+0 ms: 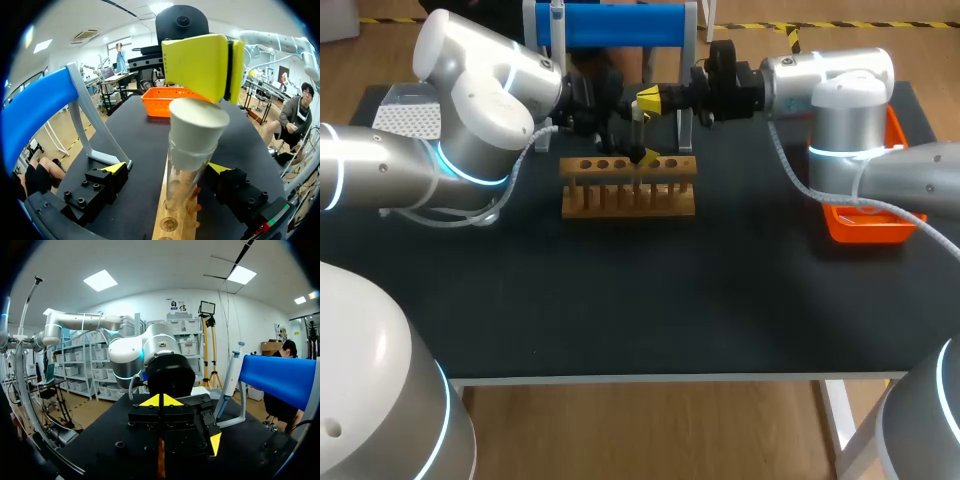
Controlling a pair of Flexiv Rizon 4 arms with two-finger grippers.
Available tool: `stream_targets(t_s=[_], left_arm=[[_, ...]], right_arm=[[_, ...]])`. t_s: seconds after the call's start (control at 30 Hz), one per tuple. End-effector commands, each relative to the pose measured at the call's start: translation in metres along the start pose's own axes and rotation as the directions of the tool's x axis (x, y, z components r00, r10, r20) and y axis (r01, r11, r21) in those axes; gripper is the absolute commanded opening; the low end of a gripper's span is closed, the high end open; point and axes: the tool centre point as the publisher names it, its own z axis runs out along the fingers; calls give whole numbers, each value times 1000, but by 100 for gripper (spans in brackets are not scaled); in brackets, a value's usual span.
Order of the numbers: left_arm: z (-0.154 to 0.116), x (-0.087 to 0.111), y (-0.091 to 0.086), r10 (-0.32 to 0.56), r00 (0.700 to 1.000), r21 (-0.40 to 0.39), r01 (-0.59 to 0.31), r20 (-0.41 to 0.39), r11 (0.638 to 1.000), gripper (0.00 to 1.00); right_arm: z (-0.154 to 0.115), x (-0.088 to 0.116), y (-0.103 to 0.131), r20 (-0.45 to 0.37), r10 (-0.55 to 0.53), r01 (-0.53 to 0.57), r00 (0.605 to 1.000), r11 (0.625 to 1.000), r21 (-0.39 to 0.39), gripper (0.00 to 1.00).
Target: Invert the test tube, pick up the pipette, mount the tip to pipette, aspirate from beaker and dispense into the tube, eject the tip, return the pipette, and cap with the stopper.
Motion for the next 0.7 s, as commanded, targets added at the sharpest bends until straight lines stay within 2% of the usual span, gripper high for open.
stream_targets(t_s=[0.03,0.7], left_arm=[[-2,3,0,1,1000,2,-1,3,1000,100],[-2,6,-2,13,1000,6,-13,-5,1000,100]], right_arm=[[2,1,-1,4,3,-3,1000,1000,4,0],[6,-6,-11,14,24,-24,1000,1000,18,0]])
